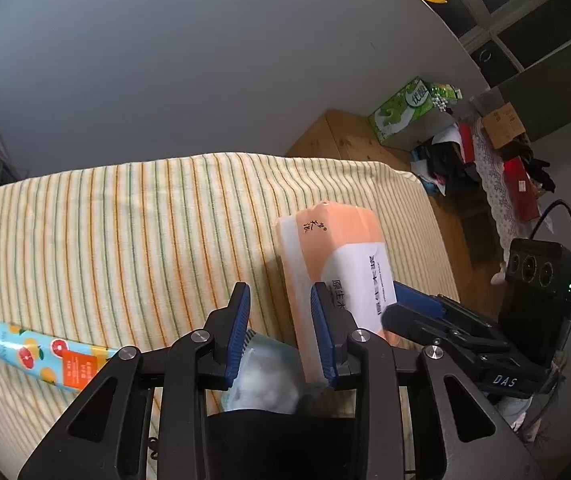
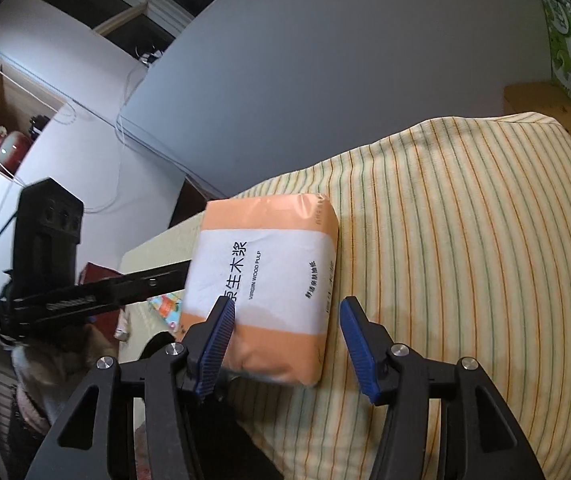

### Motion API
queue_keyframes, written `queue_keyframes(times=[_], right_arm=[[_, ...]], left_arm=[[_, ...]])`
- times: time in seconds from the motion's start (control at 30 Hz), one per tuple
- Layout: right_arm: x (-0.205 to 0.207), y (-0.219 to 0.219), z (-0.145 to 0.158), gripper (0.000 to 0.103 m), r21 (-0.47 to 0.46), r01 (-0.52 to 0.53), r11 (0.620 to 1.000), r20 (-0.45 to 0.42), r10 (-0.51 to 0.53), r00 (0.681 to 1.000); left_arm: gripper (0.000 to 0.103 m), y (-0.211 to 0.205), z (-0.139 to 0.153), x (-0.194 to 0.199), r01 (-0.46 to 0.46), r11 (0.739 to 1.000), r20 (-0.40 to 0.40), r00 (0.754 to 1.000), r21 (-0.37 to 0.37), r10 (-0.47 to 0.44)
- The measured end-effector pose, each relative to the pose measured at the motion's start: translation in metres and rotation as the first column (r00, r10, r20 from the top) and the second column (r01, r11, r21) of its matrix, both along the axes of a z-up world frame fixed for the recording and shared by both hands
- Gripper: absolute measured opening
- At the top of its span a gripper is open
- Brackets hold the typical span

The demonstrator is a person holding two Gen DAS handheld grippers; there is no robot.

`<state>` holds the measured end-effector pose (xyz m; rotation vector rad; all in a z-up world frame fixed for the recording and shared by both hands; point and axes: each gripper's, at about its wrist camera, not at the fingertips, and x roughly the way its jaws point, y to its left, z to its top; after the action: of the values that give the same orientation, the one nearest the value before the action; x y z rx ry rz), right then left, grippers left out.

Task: Organize soft objects
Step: 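Close the left gripper on the orange-white tissue pack, then lift the tissue pack with the left gripper and lower it into the box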

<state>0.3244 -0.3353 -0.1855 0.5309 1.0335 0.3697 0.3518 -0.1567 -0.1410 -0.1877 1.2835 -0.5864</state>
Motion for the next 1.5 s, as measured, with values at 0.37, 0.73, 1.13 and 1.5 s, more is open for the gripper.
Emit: queue_keyframes(times=[0.37, 0.73, 1.13, 1.5], right_arm=[[0.01, -0.014, -0.012, 0.051, 0.106, 0.017, 0.994, -0.033, -0.013, 0.999], [0.008, -0.022, -0.02, 0.045, 0.138, 0.028, 0.99, -0.055, -0.02, 0.998], [0.018, -0.01, -0.012, 0.04, 0.124, 0.02, 0.992, -0.061, -0.013, 0.998], [0.022, -0.013, -0.012, 0.035, 0.134, 0.021, 0.991, -0.07, -0.012, 0.997]], left_arm=[[0.042, 0.004, 0.005, -0.007, -0.003, 0.999, -0.034, 0.999, -0.054, 0.002], [0.049, -0.009, 0.007, -0.015, 0.042, 0.997, -0.029, 0.999, -0.065, -0.044], [0.043, -0.025, -0.003, -0.02, 0.085, 0.995, -0.021, 0.996, -0.045, -0.086], [0.038, -0.027, 0.0, -0.026, 0.09, 0.996, 0.012, 0.996, -0.026, -0.09]])
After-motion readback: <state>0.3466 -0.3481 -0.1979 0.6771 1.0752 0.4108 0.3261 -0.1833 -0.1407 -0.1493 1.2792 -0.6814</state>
